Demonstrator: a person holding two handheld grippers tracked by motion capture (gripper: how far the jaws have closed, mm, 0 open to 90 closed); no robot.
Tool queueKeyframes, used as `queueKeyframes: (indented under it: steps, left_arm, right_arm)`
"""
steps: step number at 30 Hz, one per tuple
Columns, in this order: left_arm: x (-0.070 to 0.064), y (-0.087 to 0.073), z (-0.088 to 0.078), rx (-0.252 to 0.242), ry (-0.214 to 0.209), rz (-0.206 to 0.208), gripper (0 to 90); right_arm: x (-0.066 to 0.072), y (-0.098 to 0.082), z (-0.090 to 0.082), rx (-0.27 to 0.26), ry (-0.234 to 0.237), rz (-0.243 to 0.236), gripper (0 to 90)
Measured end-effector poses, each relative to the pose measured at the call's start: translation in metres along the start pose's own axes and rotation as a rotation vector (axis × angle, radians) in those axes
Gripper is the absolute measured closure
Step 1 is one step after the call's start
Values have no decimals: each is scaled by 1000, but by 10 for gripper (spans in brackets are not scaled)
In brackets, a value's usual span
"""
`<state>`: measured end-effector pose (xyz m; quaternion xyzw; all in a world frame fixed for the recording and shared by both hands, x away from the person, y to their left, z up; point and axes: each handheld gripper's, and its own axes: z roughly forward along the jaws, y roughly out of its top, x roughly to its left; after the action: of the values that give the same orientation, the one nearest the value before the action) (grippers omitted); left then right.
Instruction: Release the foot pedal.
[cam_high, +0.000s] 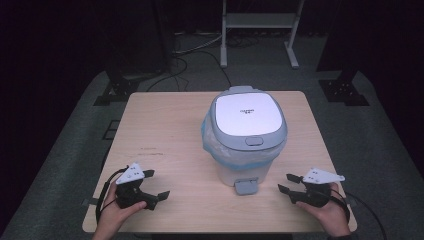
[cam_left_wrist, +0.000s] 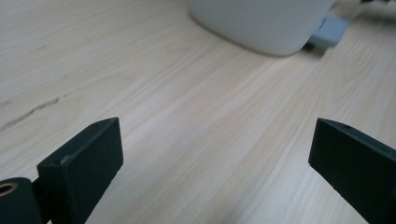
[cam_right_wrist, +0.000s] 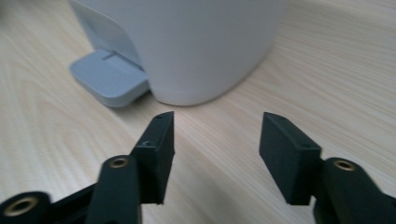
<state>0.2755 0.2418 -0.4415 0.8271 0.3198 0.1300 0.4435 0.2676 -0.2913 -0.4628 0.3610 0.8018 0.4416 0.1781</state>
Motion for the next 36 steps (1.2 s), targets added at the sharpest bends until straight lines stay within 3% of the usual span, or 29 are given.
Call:
queueKeyframes:
  steps: [8,14,18,23,36]
  left_arm:
    - [0,-9,11,106,74,19,17]
    - [3,-16,20,172,98,10,17]
    - [4,-18,23,189,96,7,17]
    - [7,-23,29,229,131,4,17]
    - [10,-30,30,165,115,12,0]
  right_arm:
    - [-13,-8,-1,46,-57,34,352]
    - [-18,-13,3,99,-74,36,294]
    - [-19,-15,4,122,-82,31,263]
    - [-20,-18,7,156,-76,30,205]
    - [-21,-21,12,162,-73,28,134]
